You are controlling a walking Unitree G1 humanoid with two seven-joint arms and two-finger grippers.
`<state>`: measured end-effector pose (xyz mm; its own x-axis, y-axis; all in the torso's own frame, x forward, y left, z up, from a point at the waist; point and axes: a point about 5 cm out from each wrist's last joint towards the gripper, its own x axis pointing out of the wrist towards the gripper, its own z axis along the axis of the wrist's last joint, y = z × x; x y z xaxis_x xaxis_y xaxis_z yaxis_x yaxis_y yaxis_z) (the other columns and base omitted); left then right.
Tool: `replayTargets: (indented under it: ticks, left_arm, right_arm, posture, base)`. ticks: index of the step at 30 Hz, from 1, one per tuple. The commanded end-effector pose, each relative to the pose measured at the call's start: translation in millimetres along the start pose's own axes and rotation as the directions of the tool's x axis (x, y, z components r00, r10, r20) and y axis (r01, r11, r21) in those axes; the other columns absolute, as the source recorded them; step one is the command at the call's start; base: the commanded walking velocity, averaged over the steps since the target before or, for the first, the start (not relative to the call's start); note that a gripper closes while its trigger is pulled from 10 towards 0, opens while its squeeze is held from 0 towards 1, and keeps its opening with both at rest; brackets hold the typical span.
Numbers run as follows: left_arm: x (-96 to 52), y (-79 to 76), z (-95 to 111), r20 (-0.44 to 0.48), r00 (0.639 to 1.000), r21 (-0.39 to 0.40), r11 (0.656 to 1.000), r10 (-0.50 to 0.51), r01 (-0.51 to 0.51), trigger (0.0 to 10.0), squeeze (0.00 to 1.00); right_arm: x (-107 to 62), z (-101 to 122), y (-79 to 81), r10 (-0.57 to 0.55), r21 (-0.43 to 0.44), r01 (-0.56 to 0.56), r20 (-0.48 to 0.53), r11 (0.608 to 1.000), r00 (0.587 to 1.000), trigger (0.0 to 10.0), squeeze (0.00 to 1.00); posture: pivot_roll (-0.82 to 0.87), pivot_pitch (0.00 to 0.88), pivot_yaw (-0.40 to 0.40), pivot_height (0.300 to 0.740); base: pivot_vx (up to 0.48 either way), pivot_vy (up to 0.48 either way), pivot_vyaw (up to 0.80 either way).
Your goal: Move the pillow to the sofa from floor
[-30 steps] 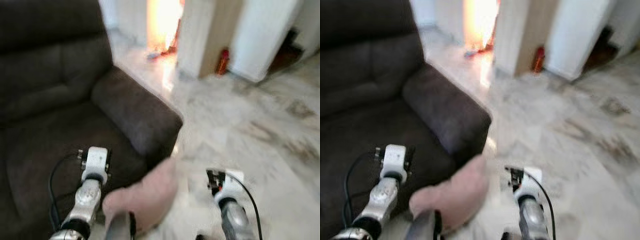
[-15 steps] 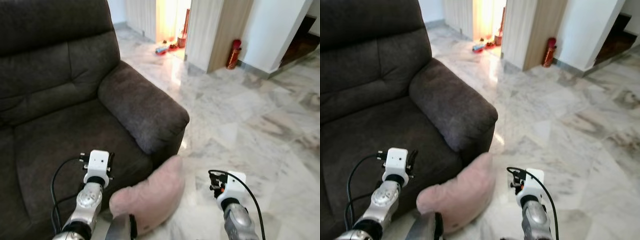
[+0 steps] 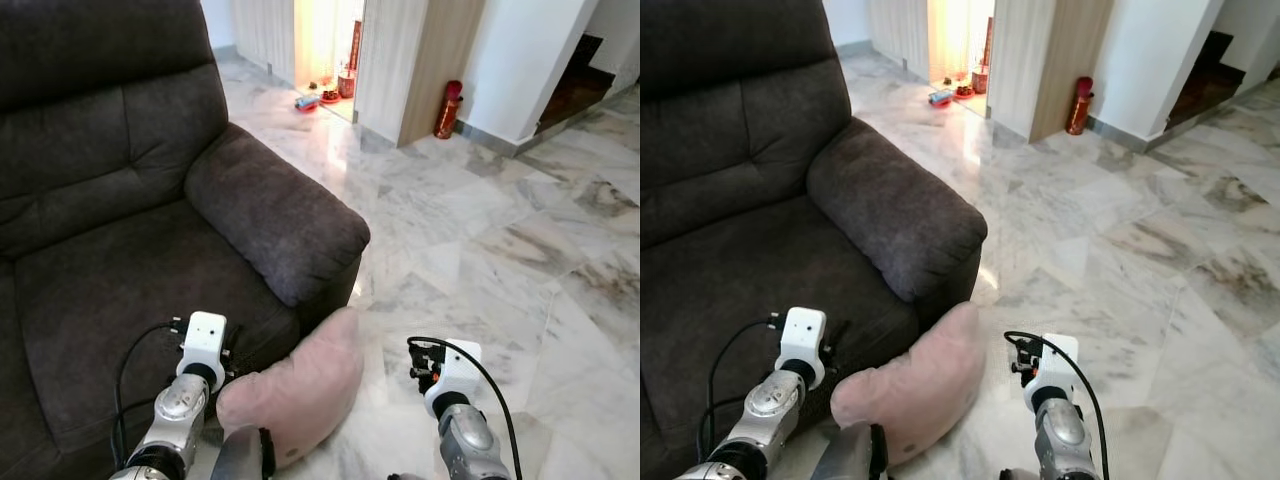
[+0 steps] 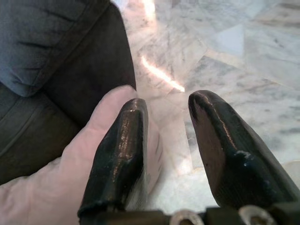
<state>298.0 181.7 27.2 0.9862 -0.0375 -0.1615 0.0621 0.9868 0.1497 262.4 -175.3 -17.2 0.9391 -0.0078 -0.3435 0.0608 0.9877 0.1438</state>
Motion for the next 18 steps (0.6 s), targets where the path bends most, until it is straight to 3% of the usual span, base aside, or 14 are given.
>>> replayTargets:
  ticks: [1, 9, 18]
  left_arm:
    - [0.0, 3.3, 6.4, 0.048, 0.999, 0.029, 0.999, 0.018, -0.019, 10.0, 0.00]
    - [2.3, 6.2, 21.7, 0.147, 0.988, 0.029, 0.998, 0.052, -0.057, 10.0, 0.00]
    - [3.5, 0.9, 27.3, 0.180, 0.983, 0.068, 0.997, 0.028, -0.040, 10.0, 0.00]
  right_arm:
    - [1.1, 7.2, -1.6, 0.000, 0.000, 0.000, 0.047, 1.000, 0.999, 10.0, 0.00]
    - [0.5, 14.4, -3.6, 0.000, -0.024, 0.003, 0.106, 1.000, 0.994, 10.0, 0.00]
    - [-1.6, 26.1, -2.0, 0.038, -0.103, -0.018, 0.199, 0.994, 0.979, 10.0, 0.00]
  posture:
    - [0.03, 0.000, -0.020, 0.630]
    - [0.02, 0.000, -0.020, 0.630]
    - [0.02, 0.000, -0.012, 0.630]
  base:
    - [0.000, 0.000, 0.00]
    - [0.000, 0.000, 0.00]
    - [0.000, 0.000, 0.00]
